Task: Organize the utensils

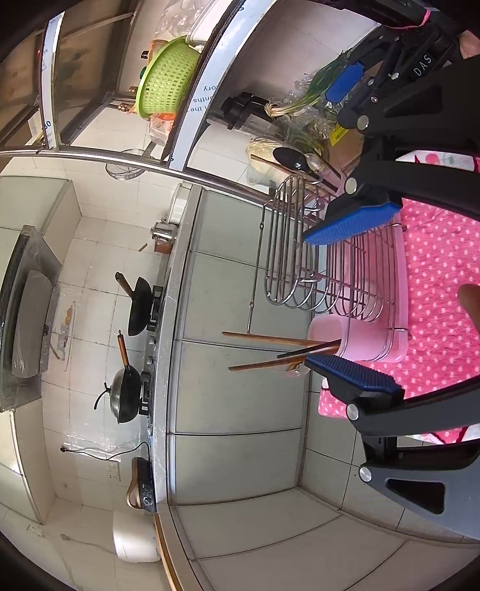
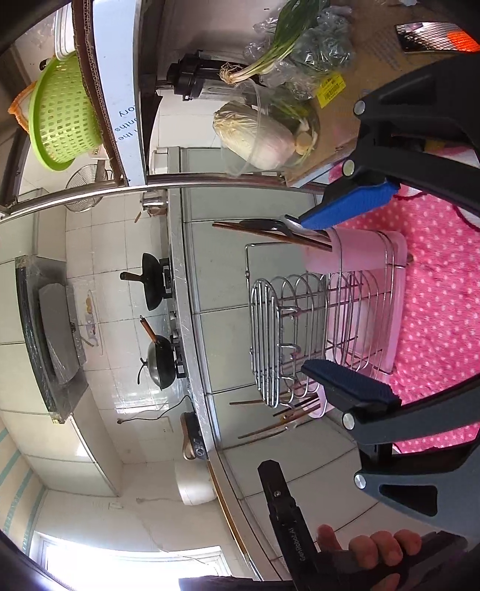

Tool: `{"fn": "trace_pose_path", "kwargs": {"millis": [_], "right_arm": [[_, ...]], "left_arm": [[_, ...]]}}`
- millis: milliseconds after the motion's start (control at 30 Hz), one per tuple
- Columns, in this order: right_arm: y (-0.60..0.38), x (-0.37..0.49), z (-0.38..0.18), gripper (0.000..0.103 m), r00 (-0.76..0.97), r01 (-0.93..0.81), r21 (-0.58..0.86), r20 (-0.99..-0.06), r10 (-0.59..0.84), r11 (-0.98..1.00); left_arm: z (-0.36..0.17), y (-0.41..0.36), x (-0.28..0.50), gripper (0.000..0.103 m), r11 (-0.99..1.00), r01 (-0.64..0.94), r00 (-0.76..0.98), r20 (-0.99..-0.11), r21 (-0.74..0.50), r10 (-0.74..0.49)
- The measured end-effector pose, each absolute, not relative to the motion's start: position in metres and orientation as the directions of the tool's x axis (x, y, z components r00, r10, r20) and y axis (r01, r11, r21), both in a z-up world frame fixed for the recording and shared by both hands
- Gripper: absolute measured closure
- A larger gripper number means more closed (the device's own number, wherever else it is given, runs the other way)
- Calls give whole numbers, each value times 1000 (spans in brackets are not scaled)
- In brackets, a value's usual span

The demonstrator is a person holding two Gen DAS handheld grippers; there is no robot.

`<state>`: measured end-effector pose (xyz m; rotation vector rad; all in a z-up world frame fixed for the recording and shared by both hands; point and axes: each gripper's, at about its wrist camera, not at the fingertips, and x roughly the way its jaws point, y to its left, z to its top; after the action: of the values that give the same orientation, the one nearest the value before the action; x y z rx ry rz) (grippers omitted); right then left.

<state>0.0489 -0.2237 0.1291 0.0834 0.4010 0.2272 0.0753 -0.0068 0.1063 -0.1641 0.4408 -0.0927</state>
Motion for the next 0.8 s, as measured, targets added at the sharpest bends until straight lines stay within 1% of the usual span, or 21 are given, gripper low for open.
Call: {"fn": "trace_pose_path", "kwargs": {"millis": [133, 233, 433, 800], "right_arm": [[-218, 37, 122, 24, 890, -203, 116, -392, 233, 972], [-214, 29, 114, 23, 887, -194, 109, -405, 222, 975], [-212, 25, 98, 23, 858, -177, 116, -469, 211, 977], [-216, 14, 87, 23, 853, -140, 120, -490, 181, 983]], "left_arm": [[97, -12, 60, 43, 981, 66, 896, -423, -182, -139], [87, -18, 50, 43, 983, 67, 892, -431, -171, -136], [70, -30, 36, 43, 990, 51, 886, -451, -133, -106], [47, -39, 25, 43, 991, 30, 870, -485, -132, -91]]}}
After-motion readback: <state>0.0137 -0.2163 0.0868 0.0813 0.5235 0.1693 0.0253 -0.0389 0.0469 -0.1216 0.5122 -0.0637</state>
